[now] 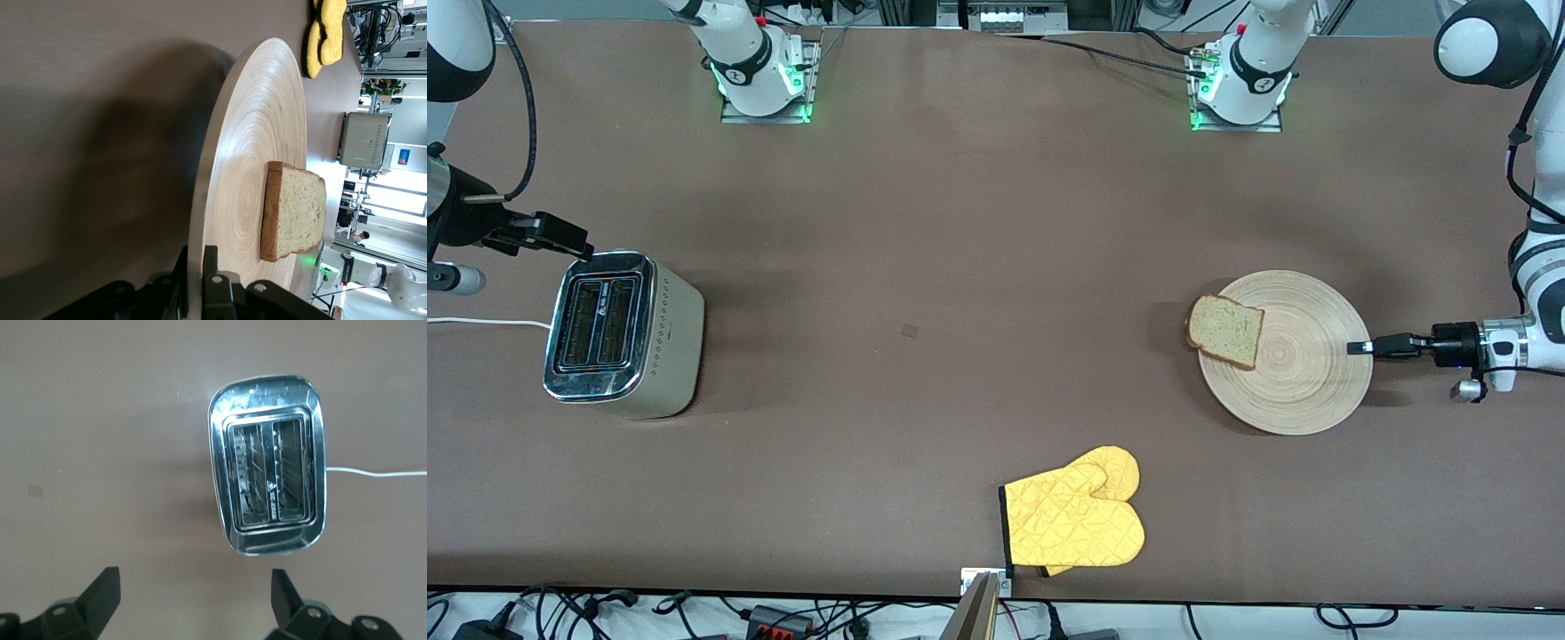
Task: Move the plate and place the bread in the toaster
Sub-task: 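Slide the plate with the left gripper while the right gripper approaches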
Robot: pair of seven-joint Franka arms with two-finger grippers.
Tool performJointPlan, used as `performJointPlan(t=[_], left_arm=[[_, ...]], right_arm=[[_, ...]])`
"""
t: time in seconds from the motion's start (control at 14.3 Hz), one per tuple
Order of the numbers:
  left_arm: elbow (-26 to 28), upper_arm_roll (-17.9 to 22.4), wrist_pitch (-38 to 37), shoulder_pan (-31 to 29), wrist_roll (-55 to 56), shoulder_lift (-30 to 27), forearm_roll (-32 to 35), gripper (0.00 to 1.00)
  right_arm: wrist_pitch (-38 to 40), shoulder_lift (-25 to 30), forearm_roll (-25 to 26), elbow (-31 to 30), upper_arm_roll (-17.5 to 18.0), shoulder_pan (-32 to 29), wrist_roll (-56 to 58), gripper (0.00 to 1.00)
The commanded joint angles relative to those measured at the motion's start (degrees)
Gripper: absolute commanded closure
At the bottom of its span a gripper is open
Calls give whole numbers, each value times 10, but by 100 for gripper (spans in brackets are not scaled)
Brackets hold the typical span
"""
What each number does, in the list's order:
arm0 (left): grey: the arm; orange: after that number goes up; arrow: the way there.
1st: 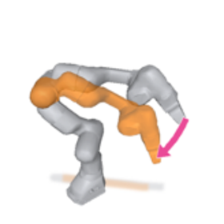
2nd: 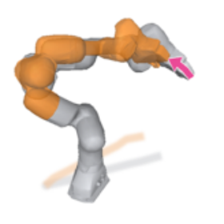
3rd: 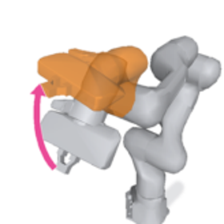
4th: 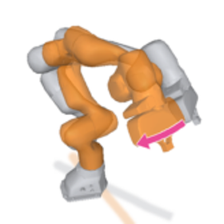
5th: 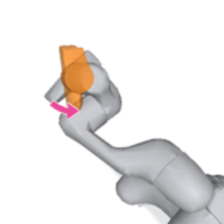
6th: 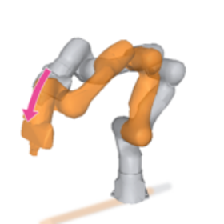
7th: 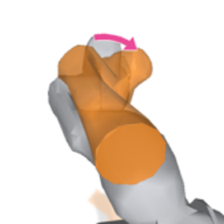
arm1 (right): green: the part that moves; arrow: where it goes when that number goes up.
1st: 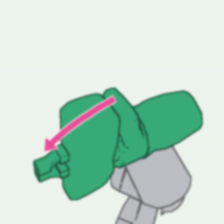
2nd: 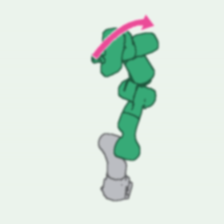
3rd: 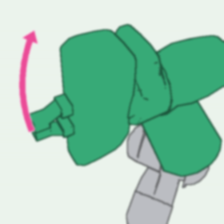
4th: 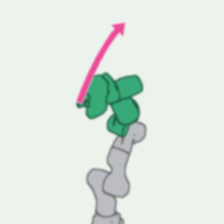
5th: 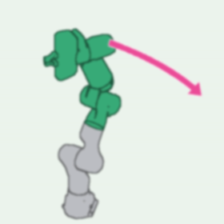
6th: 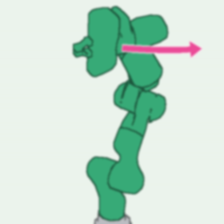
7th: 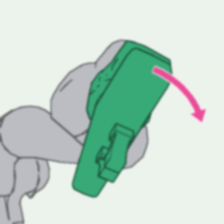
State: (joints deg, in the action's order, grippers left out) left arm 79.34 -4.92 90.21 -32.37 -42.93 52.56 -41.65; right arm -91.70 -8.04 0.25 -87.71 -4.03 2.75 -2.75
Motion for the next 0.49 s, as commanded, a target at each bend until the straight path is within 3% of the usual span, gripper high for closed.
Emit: performJointPlan(t=[0.0,0.21,0.42], left_arm=[[68,-50,17,6,38,-61,-4,99],[152,-122,99,7,92,-120,-8,99],[246,-242,261,6,122,-152,-37,99]], right_arm=[[-22,-15,-8,17,0,2,-10,0],[-23,-23,-7,29,0,8,-8,0],[-23,-23,-7,29,0,9,-8,0]])
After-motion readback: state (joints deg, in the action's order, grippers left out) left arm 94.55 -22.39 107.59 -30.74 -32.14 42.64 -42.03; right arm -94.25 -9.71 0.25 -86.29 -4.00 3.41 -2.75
